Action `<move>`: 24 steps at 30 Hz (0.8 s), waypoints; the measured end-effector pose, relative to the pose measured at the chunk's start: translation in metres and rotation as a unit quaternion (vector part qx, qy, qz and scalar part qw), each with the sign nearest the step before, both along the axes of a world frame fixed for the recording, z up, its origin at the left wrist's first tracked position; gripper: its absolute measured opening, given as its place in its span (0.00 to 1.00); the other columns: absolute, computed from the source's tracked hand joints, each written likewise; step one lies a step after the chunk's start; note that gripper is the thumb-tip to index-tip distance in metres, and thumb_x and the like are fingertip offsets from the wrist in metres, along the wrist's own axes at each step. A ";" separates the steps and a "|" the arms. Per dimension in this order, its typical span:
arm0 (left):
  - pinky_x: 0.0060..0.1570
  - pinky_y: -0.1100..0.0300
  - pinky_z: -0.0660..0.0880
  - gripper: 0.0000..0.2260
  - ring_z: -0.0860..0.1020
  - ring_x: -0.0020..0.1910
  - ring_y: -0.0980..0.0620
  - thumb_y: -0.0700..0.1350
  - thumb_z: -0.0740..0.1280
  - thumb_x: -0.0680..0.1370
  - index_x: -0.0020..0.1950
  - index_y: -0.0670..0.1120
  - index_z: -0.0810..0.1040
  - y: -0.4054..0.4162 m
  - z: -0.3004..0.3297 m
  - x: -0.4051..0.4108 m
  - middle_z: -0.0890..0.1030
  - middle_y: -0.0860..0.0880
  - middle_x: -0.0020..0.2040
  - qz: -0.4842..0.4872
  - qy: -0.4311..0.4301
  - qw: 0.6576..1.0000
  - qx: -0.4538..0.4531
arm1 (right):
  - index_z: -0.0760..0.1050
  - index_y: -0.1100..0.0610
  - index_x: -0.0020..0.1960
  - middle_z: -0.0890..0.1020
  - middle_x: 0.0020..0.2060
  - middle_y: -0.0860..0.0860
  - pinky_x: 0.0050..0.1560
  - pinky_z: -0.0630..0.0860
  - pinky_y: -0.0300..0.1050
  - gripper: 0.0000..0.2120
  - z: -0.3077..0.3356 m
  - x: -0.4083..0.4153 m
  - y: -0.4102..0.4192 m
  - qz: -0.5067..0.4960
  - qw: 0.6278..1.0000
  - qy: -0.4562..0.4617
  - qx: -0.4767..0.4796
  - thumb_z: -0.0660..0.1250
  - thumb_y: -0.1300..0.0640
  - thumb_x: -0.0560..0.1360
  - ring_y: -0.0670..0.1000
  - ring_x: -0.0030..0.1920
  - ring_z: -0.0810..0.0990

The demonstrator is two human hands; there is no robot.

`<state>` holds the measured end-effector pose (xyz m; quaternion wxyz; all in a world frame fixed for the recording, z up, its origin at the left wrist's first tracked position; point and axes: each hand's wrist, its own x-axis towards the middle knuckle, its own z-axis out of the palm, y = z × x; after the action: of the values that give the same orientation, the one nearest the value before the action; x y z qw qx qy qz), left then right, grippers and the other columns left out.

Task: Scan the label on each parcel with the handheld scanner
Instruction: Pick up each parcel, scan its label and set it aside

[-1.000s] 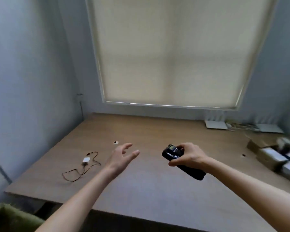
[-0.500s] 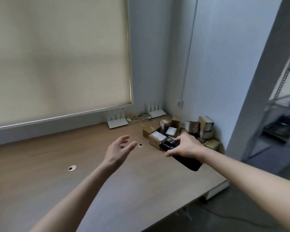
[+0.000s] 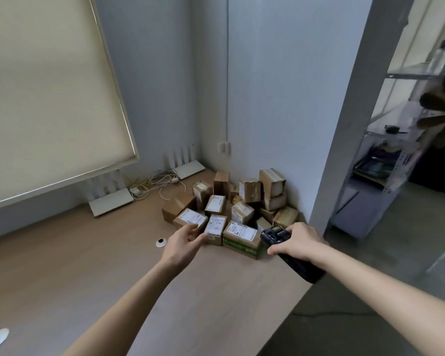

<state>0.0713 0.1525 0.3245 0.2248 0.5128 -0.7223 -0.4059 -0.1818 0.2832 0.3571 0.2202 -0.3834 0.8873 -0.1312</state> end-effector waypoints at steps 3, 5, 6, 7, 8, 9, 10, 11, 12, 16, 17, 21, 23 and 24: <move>0.62 0.48 0.76 0.21 0.79 0.58 0.49 0.55 0.69 0.79 0.69 0.45 0.76 -0.049 -0.023 -0.038 0.81 0.49 0.57 -0.032 -0.009 0.999 0.006 | 0.78 0.50 0.62 0.83 0.58 0.51 0.55 0.81 0.49 0.36 -0.019 -0.028 -0.039 -0.033 0.999 -0.012 0.008 0.80 0.32 0.60 0.56 0.56 0.82; 0.63 0.50 0.76 0.25 0.78 0.60 0.50 0.56 0.68 0.79 0.72 0.45 0.74 -0.080 -0.037 -0.062 0.80 0.47 0.63 -0.050 -0.024 0.998 0.027 | 0.78 0.50 0.63 0.83 0.59 0.51 0.56 0.81 0.49 0.37 -0.029 -0.045 -0.067 -0.040 0.999 -0.021 0.022 0.81 0.33 0.60 0.56 0.56 0.82; 0.63 0.50 0.76 0.26 0.78 0.61 0.50 0.57 0.67 0.80 0.73 0.46 0.73 -0.093 -0.043 -0.072 0.79 0.47 0.65 -0.065 -0.035 0.997 0.033 | 0.79 0.50 0.62 0.83 0.59 0.51 0.56 0.81 0.50 0.36 -0.034 -0.053 -0.079 -0.042 0.998 -0.027 0.027 0.81 0.33 0.60 0.56 0.56 0.82; 0.63 0.50 0.76 0.26 0.78 0.61 0.50 0.57 0.67 0.80 0.74 0.46 0.72 -0.107 -0.051 -0.083 0.79 0.46 0.66 -0.080 -0.045 0.995 0.037 | 0.79 0.50 0.61 0.83 0.58 0.51 0.56 0.81 0.50 0.35 -0.039 -0.060 -0.091 -0.047 0.998 -0.034 0.028 0.81 0.34 0.60 0.56 0.56 0.82; 0.63 0.49 0.76 0.26 0.78 0.62 0.50 0.57 0.66 0.80 0.74 0.46 0.72 -0.121 -0.059 -0.092 0.78 0.46 0.67 -0.090 -0.053 0.994 0.038 | 0.80 0.50 0.61 0.84 0.57 0.52 0.56 0.81 0.50 0.34 -0.045 -0.066 -0.103 -0.052 0.997 -0.041 0.026 0.81 0.35 0.61 0.55 0.55 0.82; 0.64 0.48 0.76 0.26 0.77 0.63 0.49 0.57 0.66 0.81 0.75 0.45 0.71 -0.134 -0.066 -0.102 0.77 0.46 0.68 -0.093 -0.060 0.993 0.042 | 0.80 0.50 0.60 0.84 0.56 0.52 0.55 0.81 0.49 0.33 -0.052 -0.074 -0.114 -0.057 0.997 -0.048 0.025 0.81 0.35 0.61 0.55 0.54 0.82; 0.65 0.47 0.75 0.26 0.76 0.64 0.48 0.57 0.65 0.81 0.76 0.45 0.70 -0.146 -0.074 -0.112 0.76 0.46 0.69 -0.090 -0.067 0.992 0.048 | 0.80 0.50 0.59 0.84 0.55 0.52 0.54 0.82 0.48 0.32 -0.060 -0.080 -0.125 -0.061 0.996 -0.054 0.027 0.81 0.36 0.61 0.55 0.53 0.82; 0.65 0.47 0.75 0.26 0.76 0.65 0.48 0.56 0.65 0.81 0.76 0.46 0.70 -0.156 -0.083 -0.122 0.75 0.46 0.70 -0.087 -0.074 0.992 0.054 | 0.80 0.50 0.59 0.84 0.55 0.52 0.53 0.81 0.48 0.32 -0.069 -0.087 -0.134 -0.064 0.996 -0.060 0.033 0.81 0.36 0.61 0.55 0.53 0.82; 0.66 0.47 0.75 0.26 0.75 0.66 0.48 0.56 0.65 0.81 0.76 0.46 0.69 -0.165 -0.092 -0.130 0.75 0.46 0.71 -0.083 -0.077 0.992 0.061 | 0.80 0.50 0.59 0.84 0.55 0.52 0.54 0.81 0.48 0.32 -0.079 -0.093 -0.142 -0.065 0.995 -0.066 0.040 0.81 0.36 0.61 0.55 0.53 0.82; 0.65 0.47 0.75 0.26 0.75 0.66 0.48 0.56 0.65 0.81 0.76 0.48 0.69 -0.193 -0.137 -0.161 0.75 0.47 0.70 -0.085 -0.085 0.988 0.099 | 0.79 0.50 0.60 0.83 0.57 0.52 0.57 0.81 0.52 0.33 -0.127 -0.116 -0.171 -0.071 0.990 -0.096 0.073 0.80 0.35 0.61 0.55 0.56 0.82; 0.66 0.48 0.74 0.25 0.75 0.66 0.48 0.55 0.65 0.81 0.77 0.49 0.69 -0.200 -0.148 -0.168 0.75 0.47 0.70 -0.086 -0.091 0.986 0.110 | 0.78 0.49 0.60 0.83 0.57 0.51 0.57 0.81 0.52 0.32 -0.141 -0.123 -0.178 -0.074 0.989 -0.103 0.080 0.80 0.35 0.61 0.55 0.56 0.82; 0.66 0.48 0.74 0.26 0.75 0.66 0.48 0.55 0.67 0.80 0.77 0.48 0.69 -0.221 -0.193 -0.190 0.75 0.47 0.70 -0.067 -0.109 0.980 0.150 | 0.77 0.47 0.54 0.83 0.52 0.49 0.52 0.81 0.48 0.30 -0.194 -0.148 -0.206 -0.085 0.980 -0.145 0.104 0.80 0.34 0.60 0.53 0.51 0.82; 0.61 0.54 0.76 0.26 0.76 0.64 0.49 0.54 0.67 0.80 0.76 0.47 0.70 -0.229 -0.214 -0.201 0.76 0.48 0.68 -0.058 -0.117 0.977 0.168 | 0.78 0.47 0.55 0.83 0.51 0.48 0.48 0.80 0.45 0.31 -0.219 -0.157 -0.220 -0.085 0.976 -0.169 0.107 0.80 0.34 0.58 0.51 0.49 0.81; 0.55 0.60 0.76 0.24 0.77 0.62 0.50 0.53 0.68 0.80 0.74 0.47 0.72 -0.233 -0.225 -0.205 0.78 0.50 0.65 -0.058 -0.119 0.976 0.173 | 0.79 0.47 0.56 0.83 0.51 0.48 0.47 0.79 0.45 0.31 -0.231 -0.161 -0.226 -0.088 0.974 -0.181 0.104 0.80 0.34 0.58 0.51 0.49 0.81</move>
<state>-0.1337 -0.0801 0.1000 0.0209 0.5461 -0.6911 -0.4731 -0.3425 0.0575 0.1261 0.4037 -0.2488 0.8716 -0.1243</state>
